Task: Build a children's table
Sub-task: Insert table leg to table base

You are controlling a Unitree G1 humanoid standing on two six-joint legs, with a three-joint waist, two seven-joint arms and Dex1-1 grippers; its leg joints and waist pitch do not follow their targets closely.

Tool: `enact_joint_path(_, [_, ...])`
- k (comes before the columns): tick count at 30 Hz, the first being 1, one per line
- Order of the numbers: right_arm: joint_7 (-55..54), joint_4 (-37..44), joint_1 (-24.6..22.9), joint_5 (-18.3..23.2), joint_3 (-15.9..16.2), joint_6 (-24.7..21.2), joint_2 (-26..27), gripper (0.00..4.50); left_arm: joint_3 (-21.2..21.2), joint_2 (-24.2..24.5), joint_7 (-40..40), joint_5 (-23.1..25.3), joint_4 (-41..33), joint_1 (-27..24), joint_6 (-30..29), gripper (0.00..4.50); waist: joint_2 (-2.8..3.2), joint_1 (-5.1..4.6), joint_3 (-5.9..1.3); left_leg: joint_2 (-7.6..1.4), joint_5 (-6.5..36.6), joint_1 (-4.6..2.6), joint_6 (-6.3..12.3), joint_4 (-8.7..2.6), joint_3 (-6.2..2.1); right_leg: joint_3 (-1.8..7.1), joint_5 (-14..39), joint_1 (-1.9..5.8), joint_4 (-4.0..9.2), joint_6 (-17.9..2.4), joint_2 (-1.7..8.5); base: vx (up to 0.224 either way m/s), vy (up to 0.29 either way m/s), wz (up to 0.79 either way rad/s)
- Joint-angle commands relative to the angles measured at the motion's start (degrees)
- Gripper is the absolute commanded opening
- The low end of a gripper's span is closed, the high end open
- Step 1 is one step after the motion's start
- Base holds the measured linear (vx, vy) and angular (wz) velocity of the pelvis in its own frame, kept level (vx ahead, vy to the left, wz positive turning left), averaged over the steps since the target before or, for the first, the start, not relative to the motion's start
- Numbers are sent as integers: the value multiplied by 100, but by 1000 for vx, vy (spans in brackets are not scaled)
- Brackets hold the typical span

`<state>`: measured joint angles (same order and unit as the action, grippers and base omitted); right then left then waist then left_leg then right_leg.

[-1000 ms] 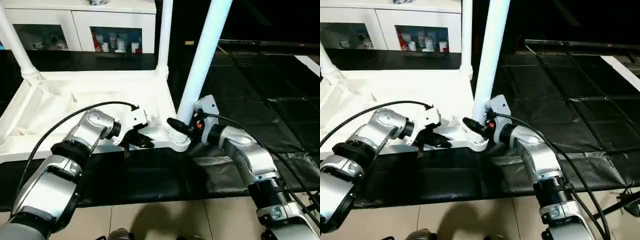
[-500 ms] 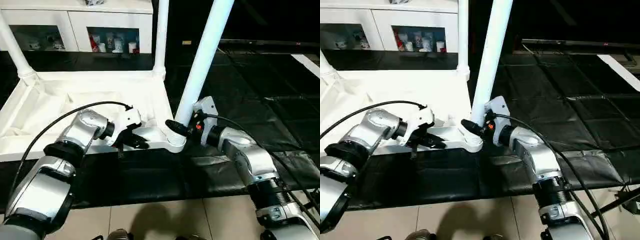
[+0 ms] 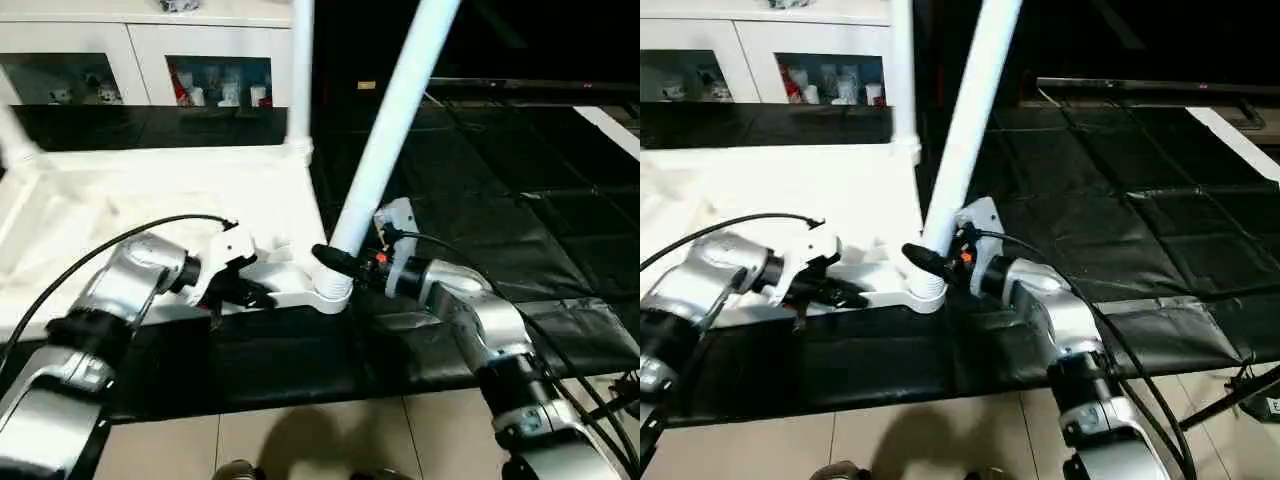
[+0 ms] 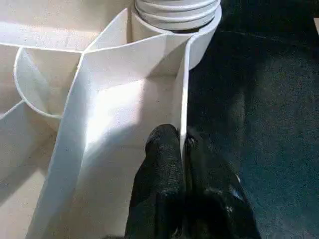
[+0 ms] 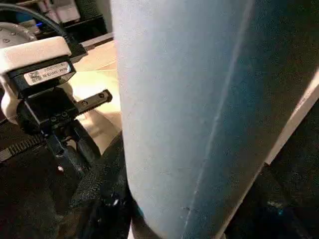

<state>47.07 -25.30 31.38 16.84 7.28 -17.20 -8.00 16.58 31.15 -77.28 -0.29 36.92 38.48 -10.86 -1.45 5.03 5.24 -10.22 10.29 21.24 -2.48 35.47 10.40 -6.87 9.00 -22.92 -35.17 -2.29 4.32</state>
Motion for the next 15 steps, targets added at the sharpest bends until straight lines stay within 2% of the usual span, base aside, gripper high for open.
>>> enact_joint_path(1, [16, -311, -11, -218, 174, -88, -43, 190, -80, -31, -197, -253, -332, 62, -57, 0, 74, 65, -502, -403, 1490, -123, -217, -500, -195, 448, 2099, 278, 464, -1038, 654, 0, 0, 0])
enact_joint_path(2, [52, -374, 14, -235, 179, -57, -62, 190, -81, -50, -176, -261, -378, 67, -104, 0, 100, 67, -504, -410, 1543, -134, -242, -504, -198, 449, 2097, 269, 465, -1035, 651, 0, 0, 0])
enact_joint_path(4, [70, -429, 27, -227, 147, -38, -84, 190, -101, -100, -101, -260, -365, 90, -117, 0, 88, 77, -505, -406, 1591, -139, -260, -507, -200, 447, 2094, 274, 464, -1038, 649, 0, 0, 0])
enact_joint_path(5, [76, -506, 40, -211, 86, -9, -100, 190, -125, -147, -18, -257, -383, 97, -168, 0, 133, 85, -502, -403, 1626, -146, -272, -505, -205, 446, 2109, 268, 469, -1038, 649, 0, 0, 0])
enact_joint_path(8, [-14, -656, -47, -61, -197, 33, -105, 190, -169, -246, 181, -237, -336, 96, -284, 0, 121, 89, -507, -405, 1750, -155, -305, -506, -209, 449, 2153, 281, 488, -1038, 656, 0, 0, 0])
enact_joint_path(9, [-76, -672, -124, -23, -271, 67, -86, 190, -209, -286, 264, -247, -288, 116, -316, 0, 217, 117, -506, -406, 1817, -169, -323, -499, -225, 446, 2175, 275, 489, -1055, 663, 0, 0, 0])
enact_joint_path(10, [-124, -680, -192, 9, -329, 93, -68, 190, -243, -320, 327, -256, -241, 139, -333, 0, 164, 112, -513, -411, 1855, -178, -327, -508, -214, 439, 2113, 272, 506, -1059, 644, 0, 0, 0])
enact_joint_path(11, [-128, -685, -200, 14, -336, 99, -66, 190, -248, -324, 337, -258, -242, 139, -340, 0, 154, 120, -516, -407, 1853, -176, -324, -509, -215, 440, 2077, 277, 498, -1068, 640, 0, 0, 0])
enact_joint_path(12, [-146, -703, -227, 32, -363, 122, -57, 190, -267, -338, 370, -263, -245, 141, -367, 0, 153, 131, -527, -403, 1810, -167, -311, -507, -215, 441, 2022, 285, 486, -1086, 646, 0, 0, 0])
enact_joint_path(13, [-255, -699, -409, 144, -509, 196, 15, 190, -292, -372, 435, -257, -189, 187, -394, 0, 199, 148, -528, -412, 1819, -168, -324, -511, -215, 441, 1944, 283, 491, -1088, 639, 0, 0, 0])
enact_joint_path(14, [-258, -699, -413, 147, -512, 198, 17, 190, -292, -373, 436, -257, -188, 188, -394, 0, 175, 156, -532, -401, 1806, -162, -291, -506, -215, 441, 1901, 289, 480, -1116, 640, 0, 0, 0])
enact_joint_path(15, [-268, -679, -462, 156, -526, 212, 29, 190, -296, -379, 447, -254, -175, 199, -395, 0, 176, 163, -539, -397, 1776, -155, -275, -503, -216, 438, 1895, 302, 480, -1116, 650, 0, 0, 0])
